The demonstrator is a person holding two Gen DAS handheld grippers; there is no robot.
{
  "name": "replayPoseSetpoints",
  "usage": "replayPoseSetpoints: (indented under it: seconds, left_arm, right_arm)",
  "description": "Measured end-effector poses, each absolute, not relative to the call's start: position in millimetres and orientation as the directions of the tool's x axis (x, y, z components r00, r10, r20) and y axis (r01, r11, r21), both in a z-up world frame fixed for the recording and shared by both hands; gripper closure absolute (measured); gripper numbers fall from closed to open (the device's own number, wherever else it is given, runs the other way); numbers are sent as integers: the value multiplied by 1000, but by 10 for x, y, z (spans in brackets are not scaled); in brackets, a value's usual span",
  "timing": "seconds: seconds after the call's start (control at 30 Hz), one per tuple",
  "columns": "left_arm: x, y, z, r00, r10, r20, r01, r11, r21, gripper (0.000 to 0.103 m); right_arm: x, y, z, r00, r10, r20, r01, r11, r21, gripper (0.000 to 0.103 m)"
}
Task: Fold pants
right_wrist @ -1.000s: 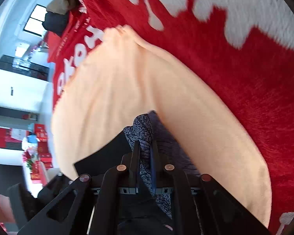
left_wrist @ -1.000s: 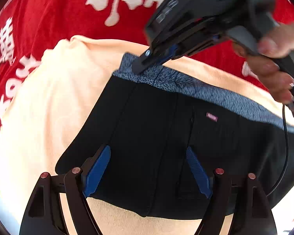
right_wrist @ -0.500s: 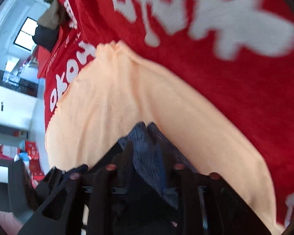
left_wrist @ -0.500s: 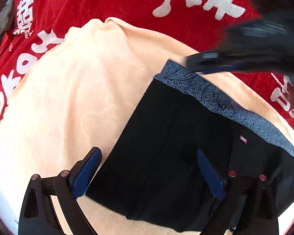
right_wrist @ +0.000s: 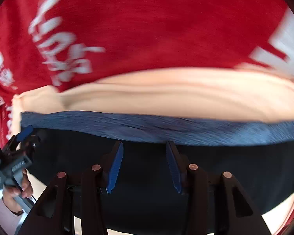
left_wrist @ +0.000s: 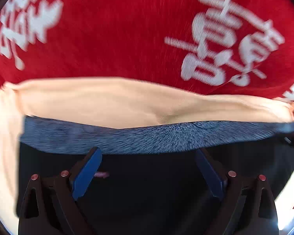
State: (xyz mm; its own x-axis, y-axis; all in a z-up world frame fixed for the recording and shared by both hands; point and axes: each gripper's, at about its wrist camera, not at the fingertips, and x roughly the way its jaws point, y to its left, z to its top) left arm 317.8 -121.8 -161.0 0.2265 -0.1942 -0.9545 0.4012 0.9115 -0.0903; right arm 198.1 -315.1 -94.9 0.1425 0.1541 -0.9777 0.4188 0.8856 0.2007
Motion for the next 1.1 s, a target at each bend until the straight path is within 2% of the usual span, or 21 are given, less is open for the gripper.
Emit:
replayPoseSetpoints:
  seconds: [0.1,0.2,0.33,0.53,0.67,0.73,0.8,0.83,0.87,0.93,1.0,1.1]
  left_arm:
    - [3120,-1263,-1757,257,-98,-961,431,902,24,6]
    - [2961,-1346,-1709,260,-27,-965,500,859,111,6]
    - [2654,-1682,-1443,247,-108,-963,555,830,49,6]
    - [2030,-2964,-1242,147,-316,-937,709,694,-123,6]
    - [1671,-3474,-1446,70,-298,-952,735,661,-153,6]
    - [1716,-3462,-1671,87,-253,-963,741,663,-108,6]
    - [1591,-3423,-1637,108,-250,-962,753,652,-85,6]
    - [1617,-3388,-1626,94,-244,-965,745,660,-95,6]
    - [1618,-3365,-1612,81,-241,-967,739,666,-104,6]
    - [1572,-3263,-1577,76,-236,-969,741,664,-103,6]
    - [1507,-3213,-1569,90,-239,-967,753,652,-91,6]
    - [1440,-3128,-1558,119,-247,-962,749,658,-76,6]
  right_arm:
    - [1666,-3529,-938,136,-21,-990,461,886,45,54]
    - [1191,-4041,-786,186,-72,-980,650,757,68,53]
    - [235,-4752,-666,187,-136,-973,869,485,99,50]
    - [-672,-5343,-705,208,-136,-969,949,266,166,50]
    - [-784,-5613,-822,299,-116,-947,933,246,264,50]
    - [-826,-5678,-994,302,-72,-951,934,223,279,49]
    - [-830,-5677,-979,301,-69,-951,933,229,278,64]
    - [-843,-5675,-921,323,-56,-945,920,252,299,81]
    - [-849,-5665,-800,352,-66,-934,904,282,320,83]
    - [-804,-5562,-621,370,-87,-925,878,357,317,83]
    - [-774,-5535,-657,316,-93,-944,869,429,249,83]
    - [-701,-5534,-888,245,-82,-966,861,477,177,76]
